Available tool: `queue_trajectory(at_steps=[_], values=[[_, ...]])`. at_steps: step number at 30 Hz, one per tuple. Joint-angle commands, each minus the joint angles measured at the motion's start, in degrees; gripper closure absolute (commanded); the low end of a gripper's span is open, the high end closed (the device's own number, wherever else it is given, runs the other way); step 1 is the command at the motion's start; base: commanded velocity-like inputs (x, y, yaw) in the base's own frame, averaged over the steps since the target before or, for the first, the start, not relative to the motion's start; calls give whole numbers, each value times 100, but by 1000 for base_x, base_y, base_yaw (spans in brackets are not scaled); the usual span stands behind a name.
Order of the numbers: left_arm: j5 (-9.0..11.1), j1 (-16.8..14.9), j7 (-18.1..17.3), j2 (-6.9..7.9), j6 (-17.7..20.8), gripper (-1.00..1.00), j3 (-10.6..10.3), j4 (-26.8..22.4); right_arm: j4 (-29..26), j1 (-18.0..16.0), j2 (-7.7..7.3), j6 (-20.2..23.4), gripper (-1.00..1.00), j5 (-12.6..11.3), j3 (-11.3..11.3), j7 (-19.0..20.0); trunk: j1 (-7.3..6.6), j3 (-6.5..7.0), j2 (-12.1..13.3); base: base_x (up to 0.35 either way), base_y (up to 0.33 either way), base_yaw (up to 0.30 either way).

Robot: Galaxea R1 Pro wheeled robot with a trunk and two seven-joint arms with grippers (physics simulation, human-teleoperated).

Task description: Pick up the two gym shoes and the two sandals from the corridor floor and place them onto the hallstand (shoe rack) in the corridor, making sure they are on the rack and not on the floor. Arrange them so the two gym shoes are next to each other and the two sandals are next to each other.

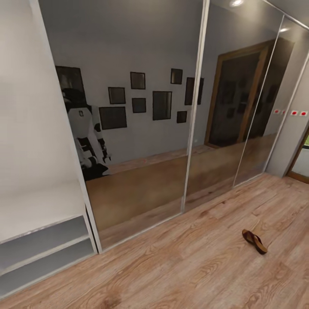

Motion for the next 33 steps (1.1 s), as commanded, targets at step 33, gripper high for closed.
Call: queue_trajectory(at_steps=[33], values=[[3,-5,-3,-1,-18,-100,2,12,-6,-1,-1,-2,-100,-7,-7,9,0,-64,-3,0,0,283]])
